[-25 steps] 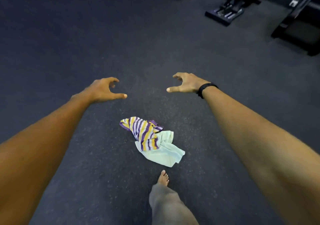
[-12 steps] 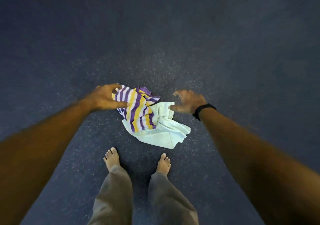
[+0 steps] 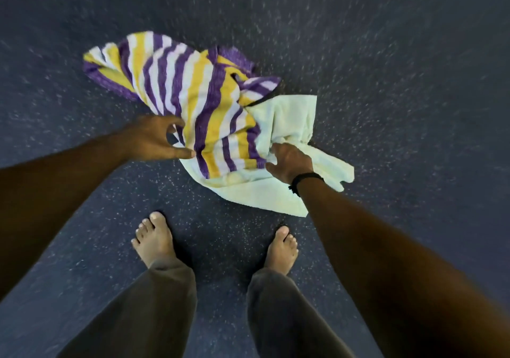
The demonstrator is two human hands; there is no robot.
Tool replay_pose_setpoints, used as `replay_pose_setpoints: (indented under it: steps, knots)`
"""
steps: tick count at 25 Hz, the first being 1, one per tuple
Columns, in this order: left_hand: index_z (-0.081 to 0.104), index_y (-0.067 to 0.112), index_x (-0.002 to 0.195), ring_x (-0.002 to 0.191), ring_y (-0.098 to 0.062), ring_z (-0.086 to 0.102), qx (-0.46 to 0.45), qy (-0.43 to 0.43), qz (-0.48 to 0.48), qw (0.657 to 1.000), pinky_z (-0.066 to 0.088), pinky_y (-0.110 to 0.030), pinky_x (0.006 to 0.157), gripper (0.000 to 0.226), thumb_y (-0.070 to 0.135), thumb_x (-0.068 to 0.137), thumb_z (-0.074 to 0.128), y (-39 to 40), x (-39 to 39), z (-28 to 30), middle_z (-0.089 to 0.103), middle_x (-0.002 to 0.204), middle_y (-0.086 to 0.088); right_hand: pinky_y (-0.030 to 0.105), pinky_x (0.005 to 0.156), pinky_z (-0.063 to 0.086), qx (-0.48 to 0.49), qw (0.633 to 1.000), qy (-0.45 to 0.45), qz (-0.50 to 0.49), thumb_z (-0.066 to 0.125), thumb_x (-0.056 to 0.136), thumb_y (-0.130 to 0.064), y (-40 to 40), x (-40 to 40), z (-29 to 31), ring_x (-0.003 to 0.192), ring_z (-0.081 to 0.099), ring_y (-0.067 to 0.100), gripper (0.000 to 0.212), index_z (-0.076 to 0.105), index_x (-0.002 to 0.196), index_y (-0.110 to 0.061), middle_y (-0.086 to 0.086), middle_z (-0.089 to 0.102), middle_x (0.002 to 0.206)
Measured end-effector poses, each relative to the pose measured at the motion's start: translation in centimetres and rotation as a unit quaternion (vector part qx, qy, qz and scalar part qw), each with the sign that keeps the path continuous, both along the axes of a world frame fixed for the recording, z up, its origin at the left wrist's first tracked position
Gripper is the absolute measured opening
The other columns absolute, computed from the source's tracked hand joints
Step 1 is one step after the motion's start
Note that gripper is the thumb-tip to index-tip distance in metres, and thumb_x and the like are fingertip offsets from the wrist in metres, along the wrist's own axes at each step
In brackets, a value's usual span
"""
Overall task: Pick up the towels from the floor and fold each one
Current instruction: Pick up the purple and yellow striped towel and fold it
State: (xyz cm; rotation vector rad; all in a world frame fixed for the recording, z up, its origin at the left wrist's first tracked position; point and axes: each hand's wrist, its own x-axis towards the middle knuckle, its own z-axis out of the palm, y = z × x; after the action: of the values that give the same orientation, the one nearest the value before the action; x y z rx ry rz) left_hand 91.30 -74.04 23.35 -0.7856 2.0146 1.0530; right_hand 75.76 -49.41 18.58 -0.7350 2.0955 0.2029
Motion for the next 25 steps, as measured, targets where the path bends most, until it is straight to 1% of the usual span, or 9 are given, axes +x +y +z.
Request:
replay_pose_setpoints:
  steps: [2, 6, 8, 10, 12, 14, 17, 21, 25]
  knots:
    - [0.055, 0.022, 0.128, 0.114, -0.021, 0.057, 0.010, 0.014, -0.002, 1.000, 0.045, -0.039, 0.100, 0.105, 0.081, 0.042, 0.069, 0.0, 0.4, -2.0, 0.059, 0.126, -0.001, 0.039, 0.093, 0.043, 0.002, 1.000, 0.004, -0.001, 0.054, 0.091, -0.038, -0.4, 1.3, -3.5, 0.121, 0.049, 0.032, 0.044, 0.049, 0.129, -0.016, 0.010, 0.052, 0.131]
    - [0.053, 0.011, 0.132, 0.119, -0.020, 0.054, 0.009, 0.019, 0.012, 1.000, 0.040, -0.025, 0.093, 0.079, 0.045, 0.067, 0.083, 0.5, 0.5, -4.5, 0.058, 0.131, -0.006, 0.040, 0.091, 0.042, 0.012, 0.996, 0.080, 0.036, 0.055, 0.089, -0.048, -1.3, 3.2, -6.9, 0.114, 0.051, 0.035, 0.047, 0.053, 0.122, -0.015, 0.011, 0.051, 0.125]
    - [0.053, 0.012, 0.132, 0.118, -0.020, 0.055, 0.007, 0.026, 0.013, 1.000, 0.042, -0.027, 0.095, 0.077, 0.044, 0.067, 0.082, 0.0, 0.0, -4.1, 0.057, 0.132, -0.007, 0.039, 0.090, 0.043, -0.007, 0.996, 0.078, 0.043, 0.052, 0.093, -0.042, -1.8, 3.3, -6.5, 0.114, 0.052, 0.034, 0.040, 0.055, 0.124, -0.016, 0.011, 0.054, 0.123]
    - [0.053, 0.014, 0.132, 0.120, -0.021, 0.054, 0.001, 0.031, 0.012, 0.999, 0.043, -0.032, 0.100, 0.078, 0.047, 0.067, 0.081, -0.8, -0.7, -2.0, 0.056, 0.134, -0.007, 0.039, 0.084, 0.045, -0.056, 0.997, 0.053, 0.002, 0.048, 0.097, -0.037, -2.7, 2.7, -4.2, 0.113, 0.054, 0.034, 0.037, 0.054, 0.128, -0.017, 0.013, 0.058, 0.121]
    - [0.050, 0.017, 0.135, 0.121, -0.022, 0.052, -0.017, 0.031, 0.004, 0.999, 0.041, -0.029, 0.098, 0.080, 0.048, 0.068, 0.080, -1.6, -1.8, 1.2, 0.055, 0.135, -0.006, 0.040, 0.078, 0.045, -0.104, 0.993, 0.041, -0.044, 0.045, 0.099, -0.034, -3.9, 1.2, -0.6, 0.107, 0.057, 0.037, 0.033, 0.055, 0.126, -0.019, 0.016, 0.061, 0.116]
    - [0.047, 0.018, 0.138, 0.123, -0.022, 0.051, -0.041, 0.045, -0.009, 0.998, 0.038, -0.026, 0.096, 0.082, 0.051, 0.069, 0.078, -2.5, -3.9, 6.3, 0.052, 0.138, -0.005, 0.039, 0.074, 0.044, -0.143, 0.987, 0.047, -0.060, 0.046, 0.098, -0.033, -5.7, -1.7, 4.7, 0.101, 0.058, 0.040, 0.026, 0.060, 0.115, -0.019, 0.018, 0.062, 0.109]
    - [0.042, 0.019, 0.141, 0.127, -0.026, 0.049, -0.067, 0.077, -0.015, 0.995, 0.037, -0.031, 0.104, 0.082, 0.052, 0.073, 0.075, -4.2, -7.6, 17.2, 0.050, 0.141, -0.005, 0.038, 0.071, 0.041, -0.209, 0.974, 0.067, -0.054, 0.048, 0.096, -0.033, -8.7, -6.9, 15.9, 0.097, 0.058, 0.042, 0.024, 0.063, 0.104, -0.016, 0.021, 0.065, 0.103]
    - [0.041, 0.018, 0.143, 0.131, -0.027, 0.046, -0.118, 0.146, -0.025, 0.982, 0.037, -0.038, 0.109, 0.093, 0.064, 0.067, 0.070, -5.9, -11.5, 33.0, 0.046, 0.146, -0.005, 0.036, 0.068, 0.040, -0.271, 0.958, 0.089, 0.020, 0.045, 0.096, -0.036, -11.6, -12.9, 34.4, 0.091, 0.059, 0.037, 0.023, 0.060, 0.092, -0.020, 0.014, 0.065, 0.092]
    - [0.036, 0.025, 0.145, 0.135, -0.025, 0.041, -0.205, 0.194, -0.040, 0.958, 0.037, -0.043, 0.109, 0.094, 0.068, 0.067, 0.069, -7.7, -12.9, 50.9, 0.041, 0.150, -0.002, 0.035, 0.064, 0.039, -0.304, 0.940, 0.135, 0.077, 0.048, 0.094, -0.021, -13.3, -17.0, 55.3, 0.083, 0.056, 0.036, 0.016, 0.048, 0.078, -0.024, 0.009, 0.061, 0.084]
